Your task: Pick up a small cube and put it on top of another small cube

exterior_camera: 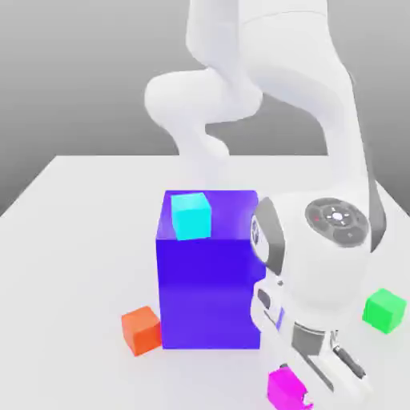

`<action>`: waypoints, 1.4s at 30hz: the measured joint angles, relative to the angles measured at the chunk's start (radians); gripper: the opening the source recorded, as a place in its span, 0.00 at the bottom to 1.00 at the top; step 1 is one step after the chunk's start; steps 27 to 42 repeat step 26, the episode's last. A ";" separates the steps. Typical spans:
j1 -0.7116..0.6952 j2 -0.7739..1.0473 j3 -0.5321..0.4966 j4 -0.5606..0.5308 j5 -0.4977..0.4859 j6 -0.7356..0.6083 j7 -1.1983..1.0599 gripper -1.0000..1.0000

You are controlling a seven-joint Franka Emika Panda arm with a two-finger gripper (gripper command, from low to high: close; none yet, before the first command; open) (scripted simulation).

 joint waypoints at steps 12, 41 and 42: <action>0.040 -0.179 0.249 -0.118 -0.027 -0.089 -0.574 0.00; 0.162 -0.145 0.339 -0.195 -0.225 0.046 -0.914 1.00; 0.162 -0.145 0.339 -0.195 -0.225 0.046 -0.914 1.00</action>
